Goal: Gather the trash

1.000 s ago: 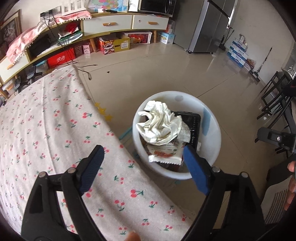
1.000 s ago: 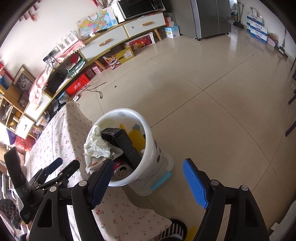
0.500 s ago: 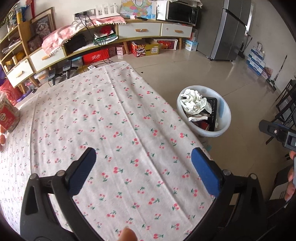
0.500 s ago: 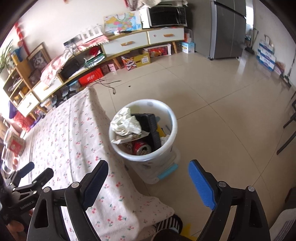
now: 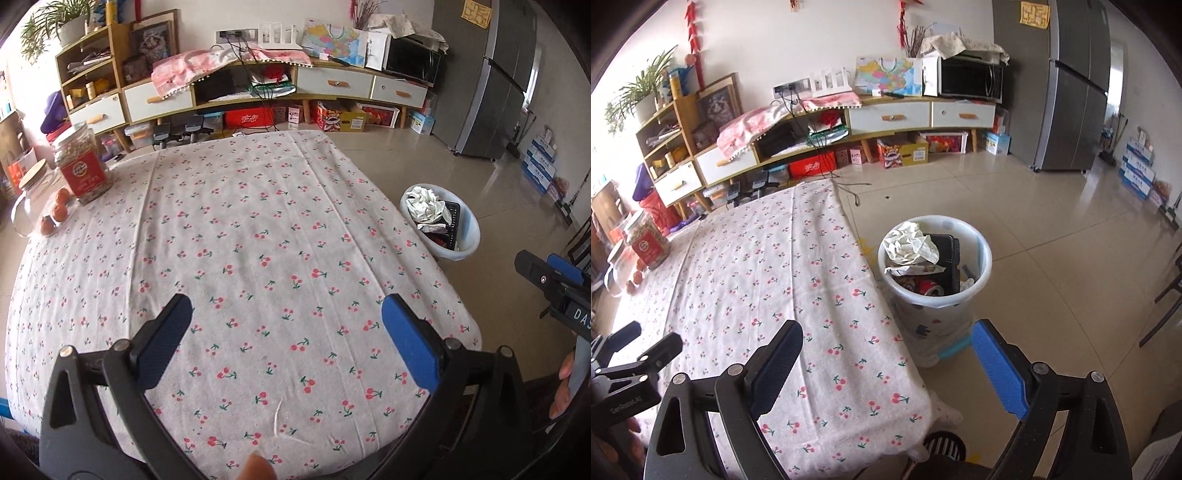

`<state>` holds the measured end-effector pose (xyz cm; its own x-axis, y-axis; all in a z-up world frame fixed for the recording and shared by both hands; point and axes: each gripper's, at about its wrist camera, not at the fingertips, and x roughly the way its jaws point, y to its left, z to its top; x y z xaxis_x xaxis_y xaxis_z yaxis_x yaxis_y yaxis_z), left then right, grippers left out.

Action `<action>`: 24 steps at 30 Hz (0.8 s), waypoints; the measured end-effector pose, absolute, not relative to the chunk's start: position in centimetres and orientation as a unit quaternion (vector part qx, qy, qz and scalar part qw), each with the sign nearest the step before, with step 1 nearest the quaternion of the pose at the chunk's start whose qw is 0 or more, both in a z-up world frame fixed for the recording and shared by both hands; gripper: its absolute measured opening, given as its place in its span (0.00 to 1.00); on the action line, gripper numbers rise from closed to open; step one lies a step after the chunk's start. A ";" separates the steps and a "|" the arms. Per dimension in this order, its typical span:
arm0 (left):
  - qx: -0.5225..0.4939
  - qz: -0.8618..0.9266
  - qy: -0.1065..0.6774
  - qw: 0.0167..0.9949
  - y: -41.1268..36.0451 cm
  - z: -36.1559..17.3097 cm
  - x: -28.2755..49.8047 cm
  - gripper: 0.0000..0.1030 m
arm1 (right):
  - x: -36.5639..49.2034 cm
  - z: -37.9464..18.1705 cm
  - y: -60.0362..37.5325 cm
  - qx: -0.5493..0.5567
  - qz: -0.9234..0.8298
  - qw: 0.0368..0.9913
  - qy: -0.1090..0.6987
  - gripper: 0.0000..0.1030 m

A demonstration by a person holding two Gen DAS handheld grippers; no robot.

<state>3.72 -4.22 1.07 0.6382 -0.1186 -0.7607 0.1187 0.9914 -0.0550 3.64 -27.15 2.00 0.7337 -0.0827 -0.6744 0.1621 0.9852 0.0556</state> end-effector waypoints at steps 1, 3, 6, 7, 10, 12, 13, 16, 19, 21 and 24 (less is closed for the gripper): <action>-0.002 -0.064 0.422 0.904 -3.9 0.8 3.6 0.99 | 3.4 1.6 -26.6 0.053 -0.070 0.932 0.353 0.91; 0.002 -0.058 0.418 0.907 -3.5 0.6 3.1 0.99 | 3.0 0.6 -25.8 0.043 -0.078 0.934 0.347 0.91; 0.010 -0.044 0.401 0.915 -2.8 0.6 2.4 0.99 | 3.1 -0.4 -24.5 0.012 -0.074 0.934 0.349 0.91; 0.010 -0.042 0.394 0.918 -2.6 0.8 2.2 0.99 | 3.0 -0.4 -24.2 0.003 -0.076 0.936 0.345 0.91; 0.012 -0.039 0.379 0.924 -2.3 1.0 1.7 0.99 | 2.8 -0.5 -23.6 -0.012 -0.080 0.939 0.335 0.91; 0.008 -0.043 0.379 0.924 -2.2 0.9 1.5 0.99 | 2.9 -0.7 -23.6 -0.009 -0.077 0.938 0.337 0.91; 0.005 -0.046 0.380 0.924 -2.1 0.9 1.5 0.99 | 2.9 -0.8 -23.6 -0.007 -0.076 0.938 0.339 0.91; -0.001 -0.049 0.384 0.922 -2.1 0.8 1.4 0.99 | 2.9 -1.1 -23.7 -0.006 -0.076 0.936 0.343 0.91; -0.001 -0.049 0.386 0.921 -2.1 0.7 1.3 0.99 | 2.9 -1.3 -23.7 -0.007 -0.075 0.935 0.345 0.91; 0.002 -0.049 0.386 0.921 -2.1 0.7 1.3 0.99 | 2.9 -1.5 -23.6 -0.007 -0.076 0.935 0.347 0.91; 0.001 -0.051 0.386 0.921 -2.2 0.7 1.2 0.99 | 3.0 -1.6 -23.6 -0.007 -0.077 0.934 0.349 0.91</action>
<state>1.22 -2.19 0.68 0.6971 -0.0929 -0.7109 0.0947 0.9948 -0.0371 2.96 -23.65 -1.65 0.7444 -0.1481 -0.6511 0.1383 0.9882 -0.0666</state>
